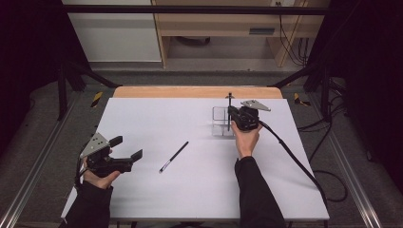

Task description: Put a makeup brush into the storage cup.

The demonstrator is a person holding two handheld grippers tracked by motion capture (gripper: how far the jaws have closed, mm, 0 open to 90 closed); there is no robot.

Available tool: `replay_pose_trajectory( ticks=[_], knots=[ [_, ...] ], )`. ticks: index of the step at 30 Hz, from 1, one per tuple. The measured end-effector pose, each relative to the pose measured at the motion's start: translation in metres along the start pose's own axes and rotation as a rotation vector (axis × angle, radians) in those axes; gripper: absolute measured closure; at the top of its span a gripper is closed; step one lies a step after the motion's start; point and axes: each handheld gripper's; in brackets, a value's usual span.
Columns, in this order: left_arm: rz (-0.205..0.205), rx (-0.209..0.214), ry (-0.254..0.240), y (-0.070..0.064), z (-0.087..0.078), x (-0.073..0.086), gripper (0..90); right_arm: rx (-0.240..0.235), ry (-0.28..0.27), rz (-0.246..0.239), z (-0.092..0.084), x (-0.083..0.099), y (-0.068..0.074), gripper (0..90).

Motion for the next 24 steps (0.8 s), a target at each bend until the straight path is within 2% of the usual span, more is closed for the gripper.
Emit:
replay_pose_trajectory(
  ticks=[3, 10, 20, 24],
  knots=[
    [-0.004, 0.000, -0.003, -0.001, 0.000, 0.000, 4.9, 0.003, 0.023, -0.005, -0.002, 0.001, 0.001, 82.4],
    [-0.001, -0.002, -0.001, -0.002, 0.001, 0.000, 4.9, -0.029, 0.014, -0.016, -0.012, -0.001, 0.005, 77.8],
    [-0.003, 0.000, -0.001, -0.002, 0.001, 0.000, 4.9, -0.117, -0.008, -0.043, -0.046, -0.010, 0.013, 58.1],
    [-0.004, 0.000, -0.002, -0.003, 0.001, 0.000, 4.9, -0.134, -0.026, -0.054, -0.059, -0.012, 0.010, 51.7]
  ],
)
Point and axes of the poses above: each handheld gripper's, and its own axes: z roughly forward along the jaws, x roughly out of its underside, y roughly to its left, and after that the axes turned 4 degrees about z, right-handed
